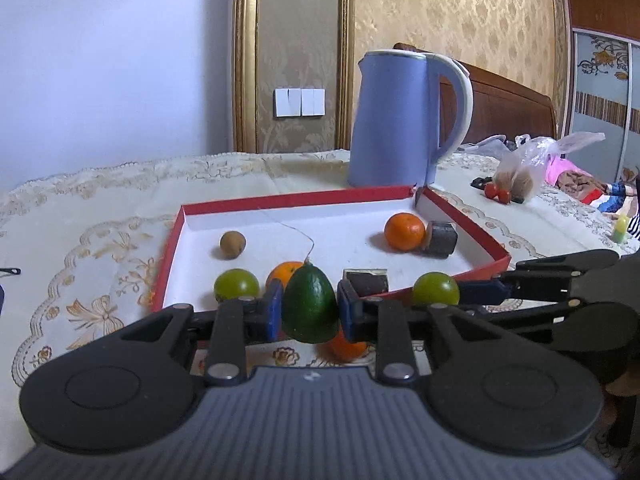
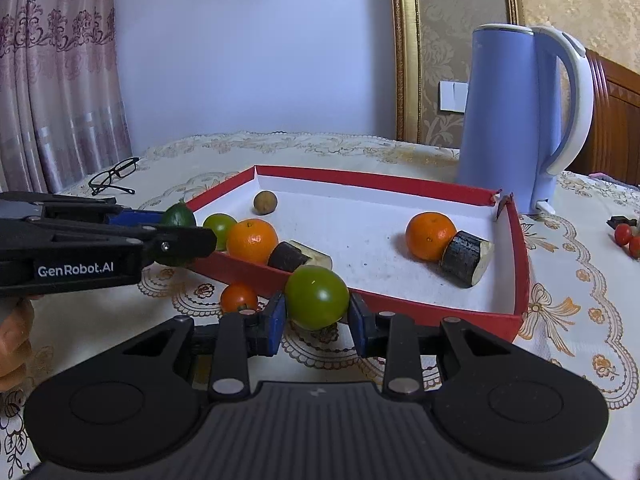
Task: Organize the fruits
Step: 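Grasp the dark green lime with the left gripper, then lift the green lime into the tray and open the left gripper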
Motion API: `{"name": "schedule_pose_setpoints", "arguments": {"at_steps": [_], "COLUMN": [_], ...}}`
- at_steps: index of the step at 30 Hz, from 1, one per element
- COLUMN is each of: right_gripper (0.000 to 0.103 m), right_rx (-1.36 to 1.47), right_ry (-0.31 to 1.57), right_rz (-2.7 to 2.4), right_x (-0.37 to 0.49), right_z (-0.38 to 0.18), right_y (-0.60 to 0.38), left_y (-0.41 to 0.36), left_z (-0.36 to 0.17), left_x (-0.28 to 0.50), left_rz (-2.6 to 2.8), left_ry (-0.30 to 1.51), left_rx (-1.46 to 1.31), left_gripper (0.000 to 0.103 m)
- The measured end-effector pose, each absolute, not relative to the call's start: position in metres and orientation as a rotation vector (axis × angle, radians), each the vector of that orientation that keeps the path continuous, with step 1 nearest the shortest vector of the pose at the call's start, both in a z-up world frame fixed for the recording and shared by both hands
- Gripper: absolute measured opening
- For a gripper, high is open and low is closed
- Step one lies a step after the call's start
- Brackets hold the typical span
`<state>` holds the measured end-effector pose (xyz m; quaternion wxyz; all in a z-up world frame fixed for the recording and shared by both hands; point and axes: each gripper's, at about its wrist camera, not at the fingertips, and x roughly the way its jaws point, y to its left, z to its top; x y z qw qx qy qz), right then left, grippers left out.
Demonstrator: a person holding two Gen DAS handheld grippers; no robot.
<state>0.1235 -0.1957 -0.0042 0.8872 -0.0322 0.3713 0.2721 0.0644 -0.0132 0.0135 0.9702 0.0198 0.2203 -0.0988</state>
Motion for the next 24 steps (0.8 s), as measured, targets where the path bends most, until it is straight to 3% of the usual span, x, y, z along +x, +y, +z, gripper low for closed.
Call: {"name": "schedule_pose_setpoints", "arguments": {"at_steps": [24], "right_gripper": [0.032], "right_rx": [0.006], "right_ry": [0.728], "right_rz": [0.567], "right_x": [0.123], "right_z": [0.003], "right_y": [-0.205], "left_y": [-0.040], "left_z": [0.027], "left_x": [0.137], "left_rz": [-0.119], "left_ry": [0.505], "left_rx": [0.155], "left_gripper": [0.026]}}
